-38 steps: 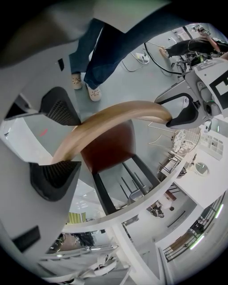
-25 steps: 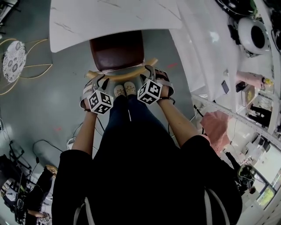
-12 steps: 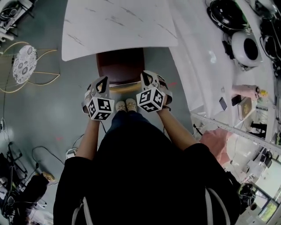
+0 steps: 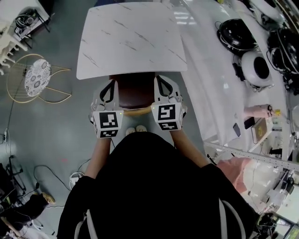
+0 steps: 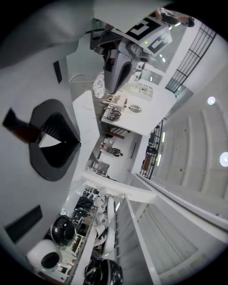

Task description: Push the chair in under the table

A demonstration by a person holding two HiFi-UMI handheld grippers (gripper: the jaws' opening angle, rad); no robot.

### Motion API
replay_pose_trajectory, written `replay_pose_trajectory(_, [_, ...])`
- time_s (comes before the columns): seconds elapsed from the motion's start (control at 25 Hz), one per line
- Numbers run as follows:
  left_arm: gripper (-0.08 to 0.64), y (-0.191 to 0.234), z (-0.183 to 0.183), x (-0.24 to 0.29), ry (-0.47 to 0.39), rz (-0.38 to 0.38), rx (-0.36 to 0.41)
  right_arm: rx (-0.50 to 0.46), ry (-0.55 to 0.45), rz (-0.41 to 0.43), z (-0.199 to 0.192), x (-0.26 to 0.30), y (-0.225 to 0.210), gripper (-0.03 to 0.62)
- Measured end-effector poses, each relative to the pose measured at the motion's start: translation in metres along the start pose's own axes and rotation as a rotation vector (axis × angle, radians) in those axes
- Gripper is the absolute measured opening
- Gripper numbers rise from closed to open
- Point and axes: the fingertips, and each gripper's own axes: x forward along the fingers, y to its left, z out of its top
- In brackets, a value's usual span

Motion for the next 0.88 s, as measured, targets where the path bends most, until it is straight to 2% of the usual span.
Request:
replay_pose_trajectory(0.12, [0.008, 0.006, 0.021, -0.006, -0.047, 0.021, -0.064, 0.095, -0.064, 0.004, 0.024, -0.009, -0.008, 0.021])
replay_pose_trajectory(0.24, [0.008, 0.006, 0.034, -0.009, -0.087, 0.030, -0.089, 0.146, -0.111, -0.002, 0.038, -0.015, -0.013, 0.020])
replay_pose_trajectory(0.44, [0.008, 0.000, 0.044, -0.013, -0.108, 0.020, -0.077, 0.161, -0.141, 0.000, 0.048, -0.019, -0.015, 0.020])
replay_pose_trajectory(0.88, [0.008, -0.002, 0.049, -0.016, -0.116, 0.023, -0.080, 0.198, -0.145, 0.029, 0.044, -0.023, -0.014, 0.020])
